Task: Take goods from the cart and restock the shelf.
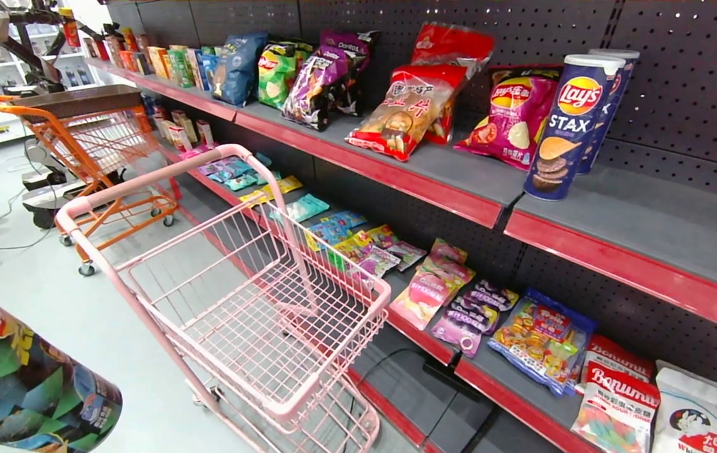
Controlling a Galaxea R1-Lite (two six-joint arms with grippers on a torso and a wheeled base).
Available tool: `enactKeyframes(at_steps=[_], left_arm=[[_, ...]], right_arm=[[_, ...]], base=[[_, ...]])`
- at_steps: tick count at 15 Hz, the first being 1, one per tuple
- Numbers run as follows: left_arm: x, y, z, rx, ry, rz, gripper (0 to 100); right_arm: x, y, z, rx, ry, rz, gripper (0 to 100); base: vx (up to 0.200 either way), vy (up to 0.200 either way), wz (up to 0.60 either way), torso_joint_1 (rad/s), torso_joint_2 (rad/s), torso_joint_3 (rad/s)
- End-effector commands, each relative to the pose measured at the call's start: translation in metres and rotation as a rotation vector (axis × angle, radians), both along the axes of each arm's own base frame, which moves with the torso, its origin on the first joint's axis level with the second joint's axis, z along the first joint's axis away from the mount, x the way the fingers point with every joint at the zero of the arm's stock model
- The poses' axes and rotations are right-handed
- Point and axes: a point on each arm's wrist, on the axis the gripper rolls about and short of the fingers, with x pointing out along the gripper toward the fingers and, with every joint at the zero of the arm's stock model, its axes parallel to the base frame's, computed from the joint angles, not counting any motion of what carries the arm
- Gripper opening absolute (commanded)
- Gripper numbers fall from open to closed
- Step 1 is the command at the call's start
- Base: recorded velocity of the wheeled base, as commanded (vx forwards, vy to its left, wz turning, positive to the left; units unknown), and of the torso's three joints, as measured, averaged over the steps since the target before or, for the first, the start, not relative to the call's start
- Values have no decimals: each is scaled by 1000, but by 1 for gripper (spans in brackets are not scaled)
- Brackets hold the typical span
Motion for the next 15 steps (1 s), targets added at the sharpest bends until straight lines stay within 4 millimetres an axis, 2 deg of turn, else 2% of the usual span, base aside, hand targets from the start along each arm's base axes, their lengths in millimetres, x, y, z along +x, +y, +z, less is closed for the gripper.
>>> enactKeyframes(at_steps=[1,8,10,15], left_arm=[[1,0,-1,0,6,-1,0],[-4,0,0,5,-17,13,0],[-9,0,-2,14,-5,13,0],[-15,0,-6,36,-9,20,0]], right_arm=[[0,0,0,0,1,1,100],[0,0,0,3,1,1,100],[0,0,0,3,1,1,100],[0,0,0,3,0,1,100]], base=[[0,0,0,183,-540,-354],[0,0,0,227,-576,-349],[0,0,0,100,-249,-139],[0,0,-600,15,-22,-17]])
